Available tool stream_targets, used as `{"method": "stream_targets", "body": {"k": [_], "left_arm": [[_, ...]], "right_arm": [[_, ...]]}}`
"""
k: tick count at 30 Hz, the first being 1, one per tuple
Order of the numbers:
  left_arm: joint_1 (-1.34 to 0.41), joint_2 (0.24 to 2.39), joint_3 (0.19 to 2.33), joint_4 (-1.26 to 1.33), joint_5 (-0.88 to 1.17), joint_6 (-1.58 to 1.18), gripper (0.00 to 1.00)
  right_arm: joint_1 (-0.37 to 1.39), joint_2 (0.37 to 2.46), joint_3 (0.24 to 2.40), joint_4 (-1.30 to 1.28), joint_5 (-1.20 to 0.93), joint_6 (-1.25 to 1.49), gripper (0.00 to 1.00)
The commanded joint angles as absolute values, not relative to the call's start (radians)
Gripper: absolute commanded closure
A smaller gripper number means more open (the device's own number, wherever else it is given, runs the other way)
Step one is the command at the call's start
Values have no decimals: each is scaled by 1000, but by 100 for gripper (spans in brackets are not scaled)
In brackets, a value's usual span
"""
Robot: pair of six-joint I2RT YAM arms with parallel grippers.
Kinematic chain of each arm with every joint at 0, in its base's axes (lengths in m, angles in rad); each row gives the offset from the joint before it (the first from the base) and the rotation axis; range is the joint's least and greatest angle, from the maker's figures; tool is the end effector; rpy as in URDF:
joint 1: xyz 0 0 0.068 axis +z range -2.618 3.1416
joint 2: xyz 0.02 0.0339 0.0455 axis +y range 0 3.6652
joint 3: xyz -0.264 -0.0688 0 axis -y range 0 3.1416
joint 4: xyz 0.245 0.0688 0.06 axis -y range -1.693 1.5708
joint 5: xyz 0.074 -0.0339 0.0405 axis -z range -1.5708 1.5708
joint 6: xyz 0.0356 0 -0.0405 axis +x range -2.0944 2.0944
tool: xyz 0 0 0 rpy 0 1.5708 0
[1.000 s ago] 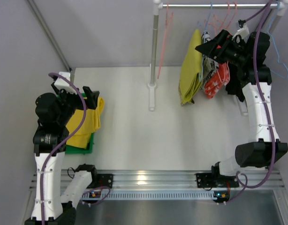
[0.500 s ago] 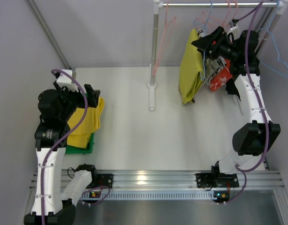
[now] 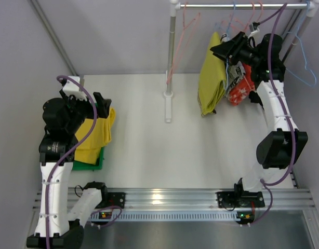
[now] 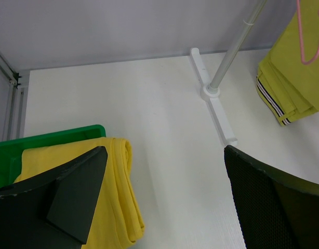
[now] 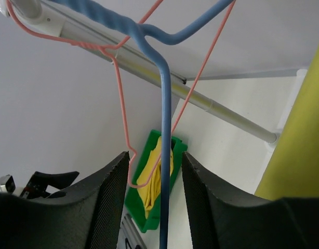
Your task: Remove the trousers from the hanger
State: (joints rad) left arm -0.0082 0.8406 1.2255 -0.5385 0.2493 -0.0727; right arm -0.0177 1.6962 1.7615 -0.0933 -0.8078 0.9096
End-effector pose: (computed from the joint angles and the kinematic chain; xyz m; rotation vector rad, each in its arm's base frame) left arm 0.1556 -0.0101 0.4412 0.1290 1.7225 -0.2745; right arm 0.3925 0.0188 0.4485 0.1227 1.7555 1.3082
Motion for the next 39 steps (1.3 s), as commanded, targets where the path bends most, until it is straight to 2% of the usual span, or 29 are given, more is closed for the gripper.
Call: {"method": "stream_targets", "body": {"k": [1, 3, 4, 7, 13, 27, 39], "left_arm": [[-8, 838, 1230, -486, 253, -77, 1], [-8, 836, 1230, -485, 253, -77, 1], [-8, 836, 1229, -486, 253, -77, 1], [-6, 835, 1229, -488, 252, -75, 1], [-8, 834, 1227, -483, 258, -81, 1], [-6, 822, 1232, -486, 253, -74, 1], [-8, 816, 1236, -477, 252, -63, 1]], "right_arm": [[-8, 1698, 1782, -9, -833, 933, 56], [-8, 1700, 1781, -9, -834, 937, 63], [-8, 1698, 1781, -11, -839, 940, 70], [-8, 1694, 1789, -11, -841, 945, 82], [-8, 1680, 1833, -9, -862, 950, 100], [-8, 1632, 1850, 210, -881, 1049, 100], [-8, 1554, 1851, 284, -842, 1120, 100]]}}
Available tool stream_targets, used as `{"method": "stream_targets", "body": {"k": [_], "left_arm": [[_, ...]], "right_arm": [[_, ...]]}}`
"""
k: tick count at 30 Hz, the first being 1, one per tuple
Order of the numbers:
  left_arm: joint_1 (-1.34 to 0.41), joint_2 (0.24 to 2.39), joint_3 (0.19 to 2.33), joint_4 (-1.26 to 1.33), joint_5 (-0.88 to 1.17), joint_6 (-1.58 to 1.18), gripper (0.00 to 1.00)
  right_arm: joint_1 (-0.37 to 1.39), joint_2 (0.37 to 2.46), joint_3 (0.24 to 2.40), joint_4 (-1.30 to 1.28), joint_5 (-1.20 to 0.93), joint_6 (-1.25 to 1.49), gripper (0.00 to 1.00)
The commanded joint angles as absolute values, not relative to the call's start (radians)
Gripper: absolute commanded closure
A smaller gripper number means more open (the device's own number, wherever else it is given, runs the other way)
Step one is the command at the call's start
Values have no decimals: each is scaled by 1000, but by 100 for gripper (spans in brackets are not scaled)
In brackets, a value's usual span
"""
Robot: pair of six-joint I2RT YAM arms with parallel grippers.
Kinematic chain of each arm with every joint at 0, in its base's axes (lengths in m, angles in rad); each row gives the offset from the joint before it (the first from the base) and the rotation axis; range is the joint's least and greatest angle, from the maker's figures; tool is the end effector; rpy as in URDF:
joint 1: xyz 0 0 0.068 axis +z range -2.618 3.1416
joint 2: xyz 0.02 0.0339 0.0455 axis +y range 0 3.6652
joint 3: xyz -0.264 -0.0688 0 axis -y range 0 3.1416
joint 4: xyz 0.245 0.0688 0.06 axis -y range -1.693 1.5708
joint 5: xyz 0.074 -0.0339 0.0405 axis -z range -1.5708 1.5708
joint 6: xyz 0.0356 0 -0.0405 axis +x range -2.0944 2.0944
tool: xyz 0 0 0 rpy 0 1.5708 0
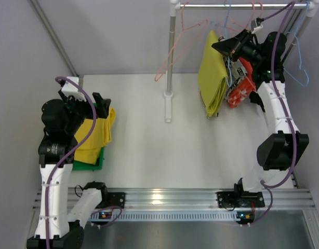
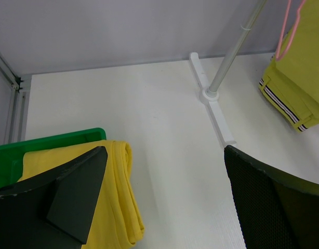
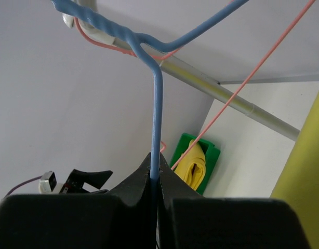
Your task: Remove the trousers from the hanger
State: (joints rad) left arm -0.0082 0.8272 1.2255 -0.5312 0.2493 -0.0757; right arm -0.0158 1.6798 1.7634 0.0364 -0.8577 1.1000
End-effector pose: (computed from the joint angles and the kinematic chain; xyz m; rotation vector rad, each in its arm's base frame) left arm 0.1513 -0.0100 0.4438 0.1287 1.7023 -0.2747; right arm 0.3848 0.0208 0.4678 0.1377 1.6800 1.4586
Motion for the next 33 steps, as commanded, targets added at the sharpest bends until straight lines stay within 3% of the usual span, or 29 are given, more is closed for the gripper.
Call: {"method": "stream_targets", "body": {"k": [1, 10, 16, 27, 31, 33], "left_arm": [[-8, 815, 1236, -477, 253, -63, 1], [-8, 804, 1232, -457, 265, -40, 1], [-8, 808, 1252, -394, 293, 119, 1], [-11, 887, 1266, -224, 663, 198, 1], [-157, 936, 1264, -124, 551, 192, 5], [-361, 963, 1264, -97, 426, 274, 5]], "right_arm": [[-8, 1549, 1852, 287, -838, 1129, 100], [-32, 1503, 1849, 324, -825, 1198, 100], [-34, 1390, 1743, 328, -804, 1249, 100], [-32, 1125, 1486, 261, -707, 1255, 100], [-31, 1051, 1463, 169, -648, 1218, 100], [-29, 1037, 1465, 131, -627, 1209, 100]]}}
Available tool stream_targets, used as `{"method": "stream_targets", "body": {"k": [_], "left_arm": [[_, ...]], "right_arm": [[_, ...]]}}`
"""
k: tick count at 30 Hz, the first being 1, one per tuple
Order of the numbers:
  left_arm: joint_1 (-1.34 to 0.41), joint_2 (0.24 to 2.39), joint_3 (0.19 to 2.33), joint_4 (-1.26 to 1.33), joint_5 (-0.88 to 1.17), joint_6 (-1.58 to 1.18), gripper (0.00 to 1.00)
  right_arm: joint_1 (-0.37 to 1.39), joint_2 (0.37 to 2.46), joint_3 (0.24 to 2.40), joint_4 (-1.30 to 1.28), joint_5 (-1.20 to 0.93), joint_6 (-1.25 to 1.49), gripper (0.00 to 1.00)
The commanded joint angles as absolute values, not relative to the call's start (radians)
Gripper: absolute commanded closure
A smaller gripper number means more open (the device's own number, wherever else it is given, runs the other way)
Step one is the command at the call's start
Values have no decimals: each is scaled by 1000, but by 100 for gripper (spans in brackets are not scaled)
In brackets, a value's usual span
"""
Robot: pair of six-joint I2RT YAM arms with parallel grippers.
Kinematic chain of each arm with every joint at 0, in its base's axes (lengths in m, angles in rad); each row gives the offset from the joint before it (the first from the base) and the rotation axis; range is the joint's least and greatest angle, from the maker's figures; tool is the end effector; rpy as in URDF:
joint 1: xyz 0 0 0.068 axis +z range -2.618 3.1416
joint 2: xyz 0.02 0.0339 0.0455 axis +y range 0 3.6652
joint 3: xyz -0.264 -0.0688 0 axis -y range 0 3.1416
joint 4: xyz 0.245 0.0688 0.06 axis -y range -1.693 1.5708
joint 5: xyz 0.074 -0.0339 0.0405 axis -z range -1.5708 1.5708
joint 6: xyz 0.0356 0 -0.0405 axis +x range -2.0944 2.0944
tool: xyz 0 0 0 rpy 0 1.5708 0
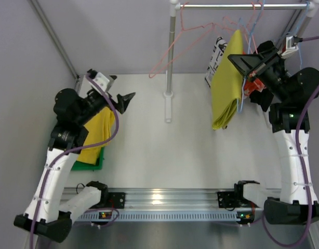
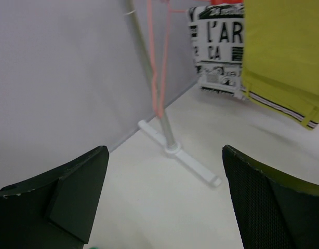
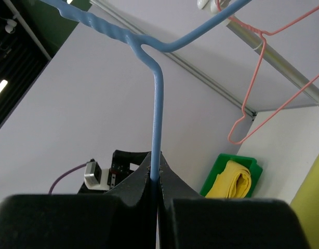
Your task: Remove the trousers from the hanger
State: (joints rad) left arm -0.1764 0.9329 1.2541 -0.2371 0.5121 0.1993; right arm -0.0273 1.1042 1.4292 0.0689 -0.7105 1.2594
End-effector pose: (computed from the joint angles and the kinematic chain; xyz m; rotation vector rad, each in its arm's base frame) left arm 0.1751 -0.0489 0.4687 0.6767 1.3478 -0.3616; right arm 0.2081 0.0175 0.5231 0.1931 1.4114 1.4551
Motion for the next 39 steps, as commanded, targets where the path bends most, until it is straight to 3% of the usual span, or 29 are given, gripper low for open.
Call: {"method": "stream_targets", "body": {"k": [1, 6, 15, 20, 27, 32, 37, 39], "left_arm": [[-433, 975, 1266, -69, 303, 331, 5], [-774, 1066, 1275, 67, 42, 377, 4], [-1127, 1208, 1198, 377, -179, 308, 1], [-1193, 1351, 1255, 477, -324, 235, 1], [-1258, 1508, 1268, 778, -420, 344, 3], [-1284, 1535, 1282, 830, -416, 322, 12], [-1313, 1543, 1261, 865, -434, 327, 14], [-1312, 1554, 1276, 874, -449, 328, 21]], "right_arm": [[-29, 1028, 1465, 120, -608, 1207, 100], [-28, 1006, 1453, 98, -568, 1204, 100], [-26, 1032, 1445, 127, -552, 1250, 100], [-26, 1032, 1428, 143, -528, 1278, 100], [-26, 1037, 1417, 160, -511, 1301, 100], [-26, 1035, 1398, 175, -500, 1313, 100], [-28, 1023, 1365, 198, -492, 1336, 100], [-26, 1017, 1364, 198, -497, 1338, 100]]}}
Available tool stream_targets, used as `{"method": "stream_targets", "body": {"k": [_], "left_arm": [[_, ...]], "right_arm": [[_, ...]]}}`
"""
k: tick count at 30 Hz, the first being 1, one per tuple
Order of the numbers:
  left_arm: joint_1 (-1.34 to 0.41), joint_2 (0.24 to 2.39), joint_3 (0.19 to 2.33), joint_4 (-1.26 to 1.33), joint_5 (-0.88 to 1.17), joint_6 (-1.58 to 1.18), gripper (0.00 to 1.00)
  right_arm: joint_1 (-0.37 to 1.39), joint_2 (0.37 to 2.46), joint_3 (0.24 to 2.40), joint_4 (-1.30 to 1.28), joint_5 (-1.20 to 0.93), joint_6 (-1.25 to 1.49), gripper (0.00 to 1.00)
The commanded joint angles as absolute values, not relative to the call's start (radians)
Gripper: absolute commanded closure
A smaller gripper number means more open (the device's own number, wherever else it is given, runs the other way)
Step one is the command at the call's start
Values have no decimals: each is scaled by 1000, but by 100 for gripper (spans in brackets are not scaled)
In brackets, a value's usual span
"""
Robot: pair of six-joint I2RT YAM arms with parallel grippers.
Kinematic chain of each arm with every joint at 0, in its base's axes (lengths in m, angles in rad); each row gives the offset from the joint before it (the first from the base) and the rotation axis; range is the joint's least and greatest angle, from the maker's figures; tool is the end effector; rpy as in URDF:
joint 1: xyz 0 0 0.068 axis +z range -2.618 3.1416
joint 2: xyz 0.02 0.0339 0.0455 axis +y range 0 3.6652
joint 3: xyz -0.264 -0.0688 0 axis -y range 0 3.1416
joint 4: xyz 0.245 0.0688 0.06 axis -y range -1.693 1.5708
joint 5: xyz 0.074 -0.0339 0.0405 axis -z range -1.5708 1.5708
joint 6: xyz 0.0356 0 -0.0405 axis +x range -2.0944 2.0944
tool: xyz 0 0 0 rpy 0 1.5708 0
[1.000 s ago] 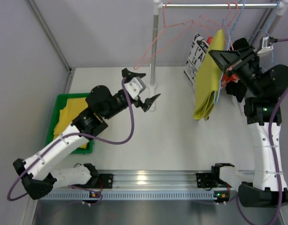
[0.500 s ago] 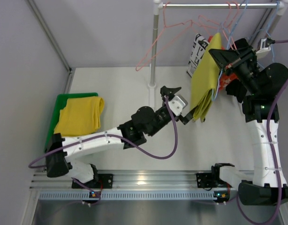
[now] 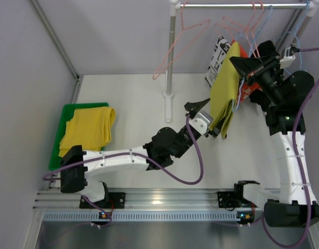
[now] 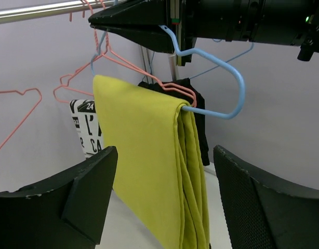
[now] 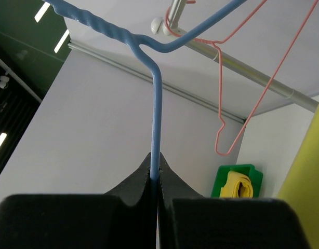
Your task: Remove the trousers from the hanger
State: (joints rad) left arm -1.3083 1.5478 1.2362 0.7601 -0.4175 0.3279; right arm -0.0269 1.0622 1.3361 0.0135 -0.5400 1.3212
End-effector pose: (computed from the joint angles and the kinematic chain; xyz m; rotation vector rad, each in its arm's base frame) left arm 0.1078 -0.3454 0.4056 0.5613 1.0447 -0.6318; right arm 0.2117 0.0126 0.4977 0.4631 1.4005 1.4216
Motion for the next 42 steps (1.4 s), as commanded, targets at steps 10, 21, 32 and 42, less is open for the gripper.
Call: {"method": "stream_targets", "body": {"k": [10, 21, 32, 42], "left_arm": [[-1310, 1650, 1367, 907, -502, 400, 32], [-1298, 1693, 1390, 905, -514, 402, 32], [-1281, 1752, 1427, 916, -529, 407, 37], [-1252, 1795, 1407, 995, -466, 414, 47]], "right_arm": [[-26, 988, 1351, 184, -511, 1359, 100], [-25, 976, 1358, 199, -534, 1378, 100], [-8, 963, 1378, 173, -546, 1385, 100], [52, 934, 1342, 132, -537, 1381, 100]]}}
